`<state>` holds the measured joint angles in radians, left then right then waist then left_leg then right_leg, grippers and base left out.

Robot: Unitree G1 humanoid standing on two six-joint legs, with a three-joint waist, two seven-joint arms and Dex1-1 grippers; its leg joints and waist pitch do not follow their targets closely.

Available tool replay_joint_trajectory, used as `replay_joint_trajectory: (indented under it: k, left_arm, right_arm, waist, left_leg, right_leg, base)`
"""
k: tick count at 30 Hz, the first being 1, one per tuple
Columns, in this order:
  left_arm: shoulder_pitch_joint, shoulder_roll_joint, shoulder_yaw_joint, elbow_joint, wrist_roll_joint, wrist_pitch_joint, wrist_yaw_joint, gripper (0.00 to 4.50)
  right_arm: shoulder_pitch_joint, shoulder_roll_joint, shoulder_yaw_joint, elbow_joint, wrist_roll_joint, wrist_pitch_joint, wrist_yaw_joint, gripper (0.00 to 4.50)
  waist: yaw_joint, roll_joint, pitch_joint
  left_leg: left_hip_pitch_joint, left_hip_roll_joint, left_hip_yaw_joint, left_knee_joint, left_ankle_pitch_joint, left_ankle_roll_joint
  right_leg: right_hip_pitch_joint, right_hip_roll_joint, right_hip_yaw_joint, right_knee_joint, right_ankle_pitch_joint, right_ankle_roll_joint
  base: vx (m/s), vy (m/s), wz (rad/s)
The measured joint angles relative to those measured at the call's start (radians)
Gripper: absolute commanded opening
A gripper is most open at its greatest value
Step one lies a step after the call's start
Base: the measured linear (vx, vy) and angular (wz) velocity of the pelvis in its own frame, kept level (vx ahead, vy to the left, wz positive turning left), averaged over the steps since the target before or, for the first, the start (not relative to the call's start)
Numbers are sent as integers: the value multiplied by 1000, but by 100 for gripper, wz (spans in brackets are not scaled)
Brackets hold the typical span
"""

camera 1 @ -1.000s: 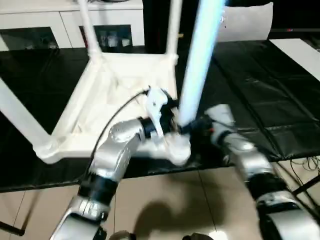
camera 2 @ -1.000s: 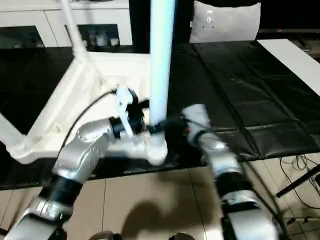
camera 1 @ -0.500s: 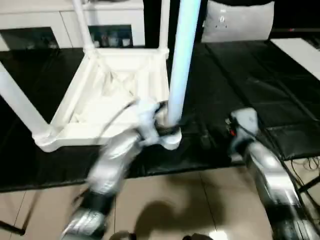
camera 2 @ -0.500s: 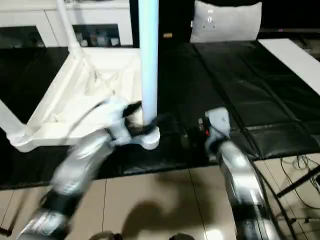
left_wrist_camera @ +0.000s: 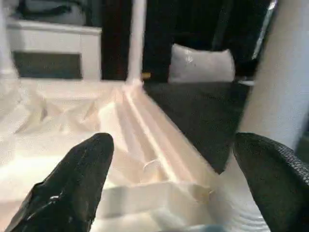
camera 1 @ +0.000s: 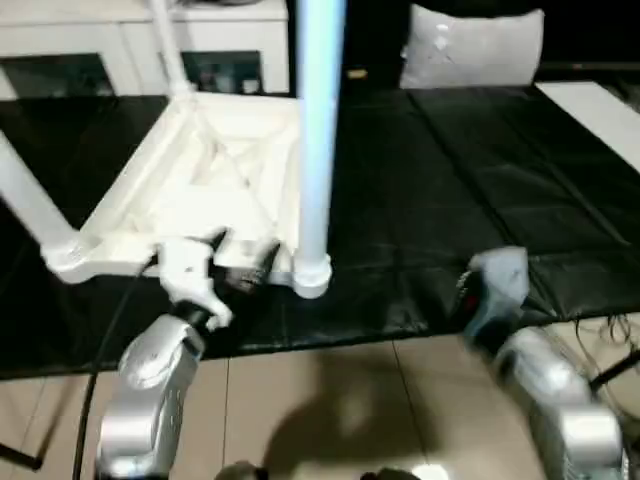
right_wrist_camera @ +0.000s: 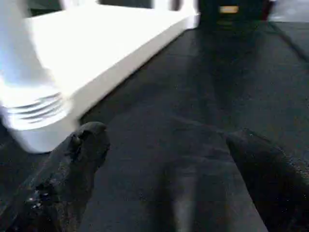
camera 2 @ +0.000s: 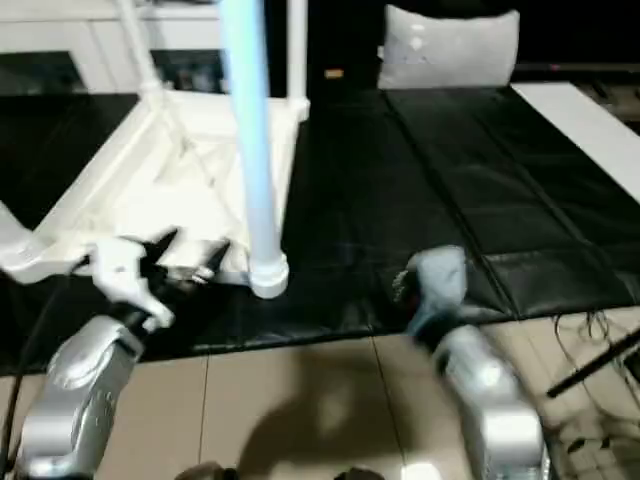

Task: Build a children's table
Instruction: Rotate table base

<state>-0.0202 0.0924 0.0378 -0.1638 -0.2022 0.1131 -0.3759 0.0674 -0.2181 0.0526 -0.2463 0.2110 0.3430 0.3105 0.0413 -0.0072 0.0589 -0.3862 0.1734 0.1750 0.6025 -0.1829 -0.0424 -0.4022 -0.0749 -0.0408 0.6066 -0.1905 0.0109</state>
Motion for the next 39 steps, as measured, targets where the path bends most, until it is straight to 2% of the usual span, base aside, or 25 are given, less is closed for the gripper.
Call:
replay_joint_trajectory:
  k: [3, 7, 12, 14, 17, 19, 20, 21, 22, 23, 25, 26, 27, 28, 29, 30, 31, 32, 33, 34, 35, 36, 37, 38, 39]
  left_arm:
    - [19, -24, -4, -19, -22, -4, 7, 444]
    - [9, -11, 16, -12, -5, -4, 58, 444]
    - [-70, 0, 23, 46, 57, -8, 106, 444]
    - [-80, -5, 21, 60, 73, -22, 120, 444]
    - [-81, -7, 6, 84, 90, -29, 138, 444]
    - [-85, -8, 0, 83, 94, -30, 141, 444]
    - [-90, -8, 0, 84, 97, -30, 142, 444]
    - [-99, -9, 1, 84, 98, -30, 144, 444]
    - [-116, -12, -7, 86, 99, -30, 144, 444]
    - [-125, -17, -13, 86, 99, -31, 145, 444]
    - [-127, -19, -14, 88, 99, -32, 145, 444]
    - [-126, -17, -12, 96, 99, -32, 145, 444]
    - [-126, -15, -12, 103, 100, -32, 147, 444]
    - [-124, -11, -11, 110, 101, -32, 152, 444]
    - [-114, -2, -2, 113, 105, -32, 158, 444]
    - [-111, 14, 8, 118, 111, -31, 163, 444]
    - [-112, 15, 14, 118, 116, -31, 165, 444]
    - [-114, 12, 13, 115, 117, -31, 165, 444]
    - [-116, 5, 12, 107, 116, -31, 165, 444]
    - [-117, -5, 11, 107, 113, -31, 164, 444]
    - [-116, -24, 5, 115, 108, -28, 164, 444]
    - [-115, -37, -24, 119, 97, -23, 161, 444]
    - [-123, -35, -33, 123, 95, -20, 159, 444]
    - [-137, -32, -34, 129, 93, -20, 159, 444]
    - [-157, -20, -29, 142, 91, -24, 159, 444]
  right_arm:
    - [10, 1, 6, -26, -2, 4, -3, 450]
    - [9, 20, -17, -30, 3, 30, -23, 450]
    - [-35, 22, -26, -28, 25, 37, -20, 450]
    - [-40, 32, -26, -27, 30, 34, -20, 450]
    - [-40, 41, -22, -23, 25, 34, -21, 450]
    - [-48, 40, -21, -19, 21, 35, -21, 450]
    - [-56, 38, -20, -17, 21, 41, -22, 450]
    - [-64, 31, -16, -16, 18, 42, -20, 450]
    - [-65, 14, -15, -15, 11, 42, -18, 450]
    - [-66, 1, -16, -6, 6, 42, -19, 450]
    - [-66, 1, -22, -3, -7, 42, -22, 450]
    - [-66, 6, -28, 0, -9, 41, -27, 450]
    - [-66, 13, -36, 5, -8, 35, -29, 450]
    - [-68, 23, -35, 12, -7, 30, -29, 450]
    - [-80, 38, -27, 16, -5, 25, -28, 450]
    - [-82, 40, -22, 15, -3, 20, -28, 450]
    - [-77, 31, -26, 15, -3, 18, -28, 450]
    - [-74, 21, -27, 16, -4, 15, -28, 450]
    - [-72, 8, -27, 17, -8, -1, -23, 450]
    - [-70, -3, -30, 19, -9, -17, -18, 450]
    - [-59, -14, -44, 24, -10, -28, -13, 450]
    - [-56, -18, -58, 30, -9, -28, -5, 450]
    - [-56, -19, -67, 29, -9, -27, -4, 450]
    - [-59, -22, -70, 28, -9, -27, -1, 450]
    - [-60, -21, -68, 27, -8, -27, 6, 450]
  waist:
    - [-5, 0, -1]
    - [-7, -1, -2]
    - [-7, 0, -3]
    - [-7, 0, -3]
    - [-11, 9, 3]
    - [-18, 17, 7]
    - [-26, 19, 9]
    - [-32, 20, 8]
    - [-47, 28, 6]
    - [-50, 26, 6]
    - [-50, 33, 1]
    - [-47, 41, -1]
    - [-41, 45, -4]
    - [-41, 46, -6]
    - [-40, 47, -5]
    - [-43, 42, -8]
    - [-44, 39, -10]
    - [-44, 34, -13]
    - [-46, 12, -20]
    - [-46, -12, -22]
    - [-36, -13, -21]
    - [-23, -9, -21]
    - [-16, -8, -21]
    - [-11, -3, -23]
    - [-6, 13, -29]
  left_leg:
    - [-1, -1, 0, -1, 0, 0]
    - [-1, -1, 0, -1, 0, 0]
    - [0, 0, 0, -2, 0, 0]
    - [6, 0, 0, -4, -1, 0]
    - [37, 1, -1, -13, -12, -5]
    - [64, 4, -4, -13, -28, -8]
    - [73, 5, -6, -12, -31, -10]
    - [65, 3, -16, -11, -38, -10]
    - [51, -5, -37, -7, -38, -10]
    - [47, -7, -42, -6, -41, -5]
    - [27, -10, -58, 10, -48, 7]
    - [15, -9, -66, 17, -46, 16]
    - [12, -13, -74, 17, -49, 23]
    - [21, -16, -82, 13, -55, 23]
    - [34, -28, -87, 12, -66, 25]
    - [46, -38, -87, 13, -76, 30]
    - [62, -48, -86, 18, -87, 34]
    - [71, -55, -81, 18, -95, 33]
    - [79, -76, -70, 20, -105, 31]
    - [76, -97, -61, 34, -119, 34]
    - [72, -98, -60, 63, -137, 82]
    - [57, -96, -73, 98, -127, 124]
    - [45, -95, -78, 94, -105, 101]
    - [34, -83, -83, 59, -75, 66]
    - [30, -65, -92, 47, -76, 0]
  right_leg:
    - [2, 0, 0, -8, 0, 1]
    - [2, 0, 0, -8, 2, 3]
    - [2, 0, 0, -7, 6, 6]
    - [6, 0, -1, -9, 4, 8]
    - [32, 2, -9, -30, 2, 10]
    - [61, -2, -24, -38, -12, 9]
    - [73, -3, -29, -43, -14, 9]
    - [89, -7, -41, -49, -17, 10]
    - [99, -18, -70, -51, -29, 19]
    - [102, -23, -80, -54, -32, 20]
    - [112, -36, -112, -57, -34, 24]
    - [125, -39, -132, -67, -40, 29]
    - [135, -39, -142, -78, -43, 31]
    - [137, -33, -132, -82, -50, 21]
    - [122, -18, -104, -40, -79, -33]
    - [99, -16, -77, 26, -93, -52]
    - [64, -5, -53, 96, -100, -40]
    - [34, -1, -41, 112, -99, -32]
    - [2, -8, -11, 74, -83, -24]
    - [0, -19, 14, 68, -58, 12]
    - [6, -14, 21, 78, -72, 5]
    - [18, -8, 24, 72, -74, 0]
    - [24, -3, 21, 73, -75, -2]
    - [26, 10, 15, 74, -76, -5]
    - [28, 26, 4, 72, -77, -7]
  base:
    - [0, 0, 0]
    - [0, 0, 0]
    - [0, 0, 0]
    - [0, 0, 0]
    - [0, 0, 0]
    - [30, 12, -5]
    - [79, 23, -11]
    - [79, 23, -11]
    - [90, 25, 28]
    - [99, 18, 58]
    - [107, 18, 55]
    - [147, 32, 60]
    - [147, 32, 60]
    - [223, 12, 51]
    - [242, 11, 25]
    - [242, 11, 25]
    - [207, 2, 15]
    - [175, -33, 10]
    - [175, -33, 10]
    - [142, -64, 11]
    - [158, -71, 5]
    - [158, -71, 5]
    - [131, -73, -12]
    - [28, -82, -16]
    - [28, -82, -16]
